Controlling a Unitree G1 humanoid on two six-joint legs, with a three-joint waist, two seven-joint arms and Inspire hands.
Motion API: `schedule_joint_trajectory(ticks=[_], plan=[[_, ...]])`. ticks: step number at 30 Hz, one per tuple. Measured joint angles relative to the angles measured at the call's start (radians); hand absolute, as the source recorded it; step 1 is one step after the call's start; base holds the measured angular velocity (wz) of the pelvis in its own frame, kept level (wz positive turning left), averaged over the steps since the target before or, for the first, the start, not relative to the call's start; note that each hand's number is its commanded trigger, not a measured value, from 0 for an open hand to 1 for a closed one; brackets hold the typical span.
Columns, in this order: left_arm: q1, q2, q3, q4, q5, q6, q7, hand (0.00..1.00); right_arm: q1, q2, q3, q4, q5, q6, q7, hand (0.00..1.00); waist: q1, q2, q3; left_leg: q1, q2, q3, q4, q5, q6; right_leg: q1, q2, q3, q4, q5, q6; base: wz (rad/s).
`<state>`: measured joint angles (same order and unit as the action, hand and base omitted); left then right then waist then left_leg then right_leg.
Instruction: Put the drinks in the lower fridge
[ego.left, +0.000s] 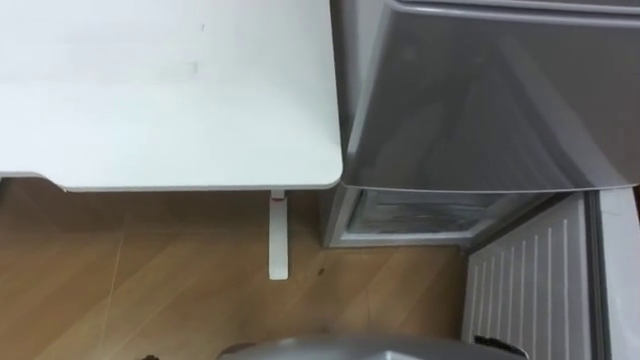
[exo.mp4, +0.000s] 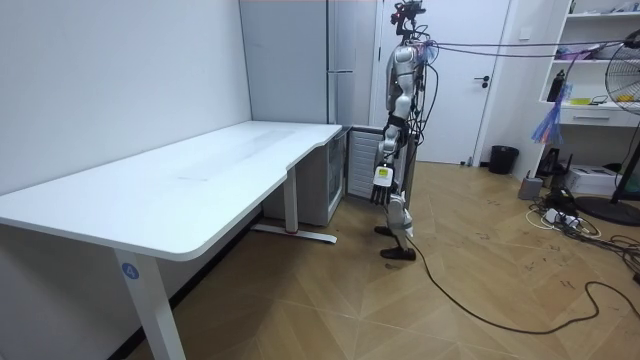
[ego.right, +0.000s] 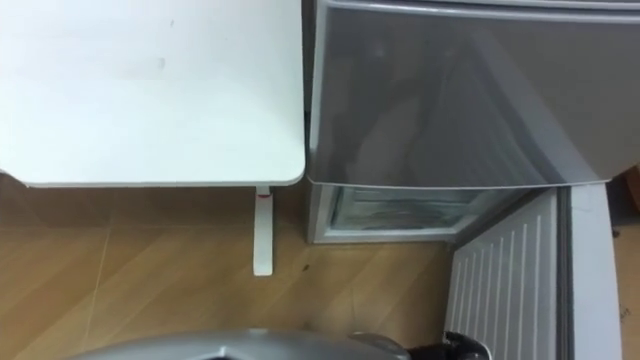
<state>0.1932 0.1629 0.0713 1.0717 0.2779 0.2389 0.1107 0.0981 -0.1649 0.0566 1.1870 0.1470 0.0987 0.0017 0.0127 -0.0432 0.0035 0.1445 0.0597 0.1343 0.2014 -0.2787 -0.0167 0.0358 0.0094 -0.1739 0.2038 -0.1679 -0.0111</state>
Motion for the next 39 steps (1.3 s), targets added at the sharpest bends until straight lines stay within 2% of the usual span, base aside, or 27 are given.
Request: schedule_joint_trajectory(ticks=[3,5,6,7,8,11,13,17,20,24,28,34,37,39], plan=[[-0.007,0.012,-0.02,-0.007,0.0,-0.008,-0.006,0.0,0.001,-0.005,-0.002,-0.043,-0.002,0.0,-0.027,0.0,-0.01,-0.004,-0.0011,0.0,-0.001,0.005,0.0,0.0,0.0,-0.004,0.0,0.006,0.002,0.002,0.001,-0.04],[-0.014,0.015,-0.022,-0.008,0.002,-0.025,-0.006,0.0,0.003,-0.011,-0.015,-0.109,-0.024,-0.003,-0.051,0.0,-0.024,-0.007,-0.0003,-0.001,-0.002,0.009,0.0,0.0,0.0,-0.009,-0.001,0.007,0.005,0.003,0.001,-0.04],[-0.013,0.015,-0.021,-0.013,0.006,-0.029,-0.007,0.0,0.004,-0.012,-0.026,-0.135,-0.04,0.001,-0.053,0.0,-0.031,-0.012,-0.0027,-0.002,-0.002,0.011,-0.001,0.0,0.0,-0.017,-0.001,0.009,0.008,0.003,0.001,-0.09],[-0.005,0.015,-0.015,-0.037,0.014,-0.035,-0.011,0.0,0.019,-0.017,-0.055,-0.238,-0.079,0.013,-0.055,0.0,-0.037,-0.018,-0.0035,-0.002,-0.002,0.019,-0.005,0.002,0.003,-0.021,-0.002,0.014,0.018,0.002,0.001,-0.2],[0.011,0.015,-0.01,-0.072,0.029,-0.036,-0.015,0.0,0.036,-0.028,-0.077,-0.356,-0.108,0.009,-0.057,0.0,-0.043,-0.016,-0.0012,-0.001,-0.001,0.028,-0.008,0.003,0.004,-0.025,0.001,0.025,0.018,0.005,0.0,-0.24],[0.015,0.028,-0.005,-0.089,0.031,-0.058,-0.017,0.0,0.037,-0.044,-0.135,-0.534,-0.14,-0.019,-0.088,0.0,-0.066,-0.022,-0.0021,0.007,0.0,0.031,-0.012,0.003,0.004,-0.032,0.005,0.032,0.016,0.009,-0.001,-0.11],[0.012,0.034,0.01,-0.103,0.036,-0.071,-0.024,0.0,0.052,-0.047,-0.172,-0.641,-0.154,-0.017,-0.087,0.0,-0.07,-0.035,-0.0043,0.008,0.002,0.039,-0.014,0.003,0.004,-0.037,0.007,0.035,0.017,0.009,-0.003,-0.07],[0.013,0.033,0.022,-0.108,0.04,-0.081,-0.037,0.0,0.075,-0.069,-0.209,-0.821,-0.149,-0.02,-0.083,0.0,-0.078,-0.044,-0.0037,0.005,0.005,0.061,-0.017,0.003,0.004,-0.042,0.012,0.06,0.017,0.017,-0.005,-0.2],[0.019,0.034,0.023,-0.11,0.04,-0.084,-0.04,0.0,0.085,-0.073,-0.211,-0.894,-0.113,-0.016,-0.057,0.0,-0.092,-0.05,-0.0075,0.007,0.007,0.083,-0.022,0.003,0.004,-0.049,0.014,0.076,0.017,0.023,-0.004,-0.18],[0.017,0.038,0.039,-0.125,0.04,-0.099,-0.057,0.0,0.087,-0.076,-0.254,-0.94,-0.045,-0.016,-0.021,0.0,-0.101,-0.051,-0.0084,0.007,0.006,0.085,-0.023,0.003,0.004,-0.05,0.017,0.083,0.016,0.027,-0.003,-0.05],[0.032,0.043,0.051,-0.13,0.04,-0.108,-0.056,0.0,0.085,-0.118,-0.307,-1.001,0.03,-0.014,-0.012,0.0,-0.104,-0.048,-0.0083,0.007,0.005,0.087,-0.029,0.003,0.004,-0.055,0.019,0.088,0.017,0.027,-0.003,-0.01],[0.078,0.05,0.052,-0.13,0.04,-0.092,-0.055,0.0,0.084,-0.153,-0.368,-1.014,0.051,-0.012,-0.058,0.0,-0.114,-0.052,-0.0101,0.006,0.013,0.104,-0.03,0.003,0.004,-0.063,0.027,0.093,0.016,0.031,-0.008,-0.06],[0.09,0.05,0.053,-0.126,0.04,-0.086,-0.055,0.0,0.086,-0.155,-0.382,-0.997,0.068,-0.011,-0.079,0.0,-0.121,-0.053,-0.0094,0.006,0.015,0.104,-0.03,0.003,0.004,-0.063,0.027,0.094,0.014,0.032,-0.01,-0.02],[0.091,0.05,0.071,-0.127,0.04,-0.087,-0.057,0.0,0.084,-0.157,-0.414,-0.966,0.079,-0.011,-0.084,0.0,-0.121,-0.062,-0.0095,0.006,0.016,0.103,-0.03,0.003,0.004,-0.061,0.027,0.093,0.013,0.032,-0.01,0.04]])
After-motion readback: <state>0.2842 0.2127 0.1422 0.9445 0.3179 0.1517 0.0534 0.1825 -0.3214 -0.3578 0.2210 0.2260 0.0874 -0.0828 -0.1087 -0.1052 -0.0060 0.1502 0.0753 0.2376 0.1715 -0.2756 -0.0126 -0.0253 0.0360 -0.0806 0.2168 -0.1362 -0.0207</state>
